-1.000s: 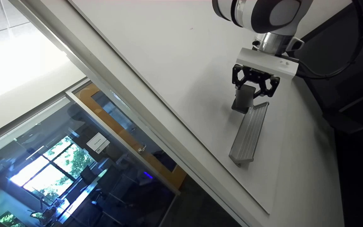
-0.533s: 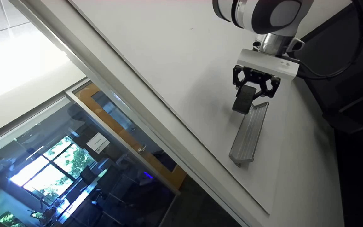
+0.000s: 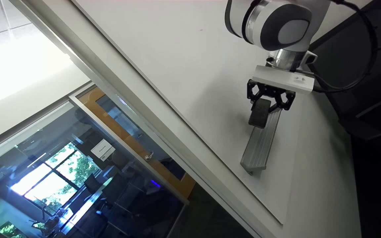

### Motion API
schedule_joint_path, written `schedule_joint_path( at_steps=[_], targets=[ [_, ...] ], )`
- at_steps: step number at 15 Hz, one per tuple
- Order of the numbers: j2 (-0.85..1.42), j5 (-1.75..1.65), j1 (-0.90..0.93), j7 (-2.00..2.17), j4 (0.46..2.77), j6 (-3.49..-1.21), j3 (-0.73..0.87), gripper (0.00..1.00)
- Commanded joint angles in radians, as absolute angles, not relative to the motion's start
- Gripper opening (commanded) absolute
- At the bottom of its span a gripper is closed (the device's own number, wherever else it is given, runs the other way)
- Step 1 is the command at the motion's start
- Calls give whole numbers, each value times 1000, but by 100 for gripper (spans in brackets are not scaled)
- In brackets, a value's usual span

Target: Use the eraser to erase the board

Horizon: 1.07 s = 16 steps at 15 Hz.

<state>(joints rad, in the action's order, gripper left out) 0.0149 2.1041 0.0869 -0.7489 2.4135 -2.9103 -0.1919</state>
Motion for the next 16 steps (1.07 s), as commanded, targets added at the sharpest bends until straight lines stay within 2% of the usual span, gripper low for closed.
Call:
schedule_joint_path(
  at_steps=[1, 9, 16],
  targets=[
    [98, 2206, 87, -878, 2332, -2970, -182, 30],
    [212, 2503, 115, -1186, 2234, -2991, -113, 30],
    [251, 2643, 137, -1284, 2210, -2958, -89, 30]
  ],
)
